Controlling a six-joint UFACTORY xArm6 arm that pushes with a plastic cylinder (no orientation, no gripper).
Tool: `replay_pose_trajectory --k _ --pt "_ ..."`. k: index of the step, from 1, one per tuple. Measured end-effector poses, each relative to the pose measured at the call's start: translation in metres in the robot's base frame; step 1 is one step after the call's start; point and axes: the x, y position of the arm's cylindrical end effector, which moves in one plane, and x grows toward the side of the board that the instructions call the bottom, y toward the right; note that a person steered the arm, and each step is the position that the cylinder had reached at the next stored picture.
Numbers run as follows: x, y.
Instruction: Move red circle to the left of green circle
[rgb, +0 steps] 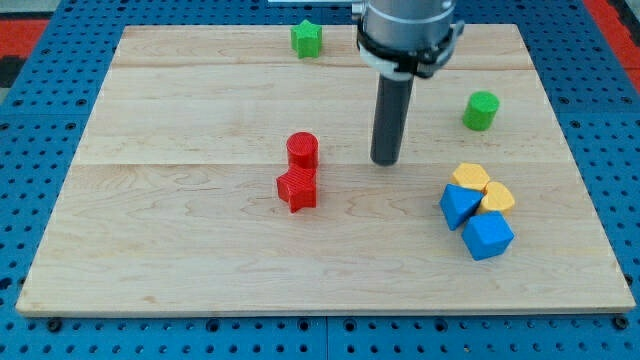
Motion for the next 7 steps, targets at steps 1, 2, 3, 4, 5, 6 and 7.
replay_pose_trajectory --k 1,2,3,4,5,6,7 --pt "0.059 -0.027" --pt "0.087 -0.105" --pt "0.065 -0.13" --pt "0.041 -0.112" --pt "0.005 -0.105" --pt "-0.028 -0.102" --pt "-0.045 -0.102"
